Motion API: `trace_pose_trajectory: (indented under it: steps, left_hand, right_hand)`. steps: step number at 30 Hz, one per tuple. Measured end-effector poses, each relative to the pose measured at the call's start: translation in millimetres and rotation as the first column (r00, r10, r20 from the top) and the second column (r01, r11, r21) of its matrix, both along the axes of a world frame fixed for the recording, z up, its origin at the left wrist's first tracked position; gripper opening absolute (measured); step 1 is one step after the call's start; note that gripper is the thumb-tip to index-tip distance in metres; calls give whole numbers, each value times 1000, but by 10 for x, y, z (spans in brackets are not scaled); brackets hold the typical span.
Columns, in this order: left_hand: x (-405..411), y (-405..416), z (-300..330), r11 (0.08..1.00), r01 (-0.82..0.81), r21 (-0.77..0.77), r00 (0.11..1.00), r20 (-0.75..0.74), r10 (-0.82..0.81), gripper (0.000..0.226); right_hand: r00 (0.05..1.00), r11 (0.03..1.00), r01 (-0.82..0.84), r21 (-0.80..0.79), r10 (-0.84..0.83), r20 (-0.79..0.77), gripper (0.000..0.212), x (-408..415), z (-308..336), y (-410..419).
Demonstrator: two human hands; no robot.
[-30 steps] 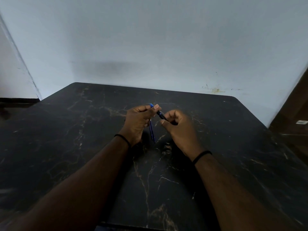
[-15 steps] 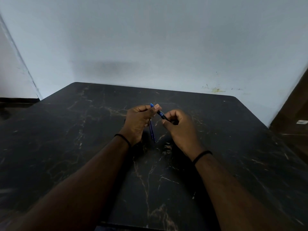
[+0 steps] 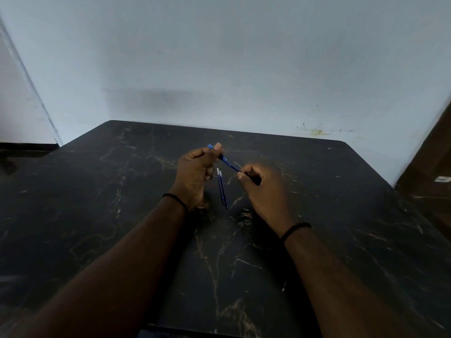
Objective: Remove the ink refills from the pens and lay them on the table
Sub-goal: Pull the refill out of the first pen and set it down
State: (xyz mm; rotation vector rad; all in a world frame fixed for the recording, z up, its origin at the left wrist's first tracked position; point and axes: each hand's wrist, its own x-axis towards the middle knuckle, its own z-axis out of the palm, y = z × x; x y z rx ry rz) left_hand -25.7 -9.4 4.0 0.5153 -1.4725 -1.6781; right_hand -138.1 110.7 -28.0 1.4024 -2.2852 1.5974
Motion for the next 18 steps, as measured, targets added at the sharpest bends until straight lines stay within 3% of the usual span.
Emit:
trace_pose_trajectory:
  steps: [3,5,7,9,12,16,18]
  left_hand:
    - [40,-78,45,989,-107,105,988,-97,117,24]
    - [56,-133,61,971,-221,95,973,-54,226,22]
    - [48,-162,58,954,-291,-69,955,38,294,17]
    - [22,-135,53,898,-266,-350,944,92,316,13]
    - [-2,-40,38,701,-119,-703,926,176,334,13]
    - [-1,5,43,450,100,-887,886,286,366,16]
    - [16,-10,66,393,140,-909,884,294,363,15]
  right_hand:
    - [999,1000,4,2,-4,-33,13,-7,6,8]
    - [999,1000,18,-5,-18,-34,14,-6,21,19]
    - [999,999,32,-13,-33,-34,15,-5,38,37]
    - [993,998,66,-14,-67,-93,14,-13,49,60]
    - [976,992,124,24,-118,-183,10,-29,56,77]
    - [958,987,147,61,-127,-256,9,-65,59,73]
    - [945,983,168,69,-140,-297,9,-68,70,85]
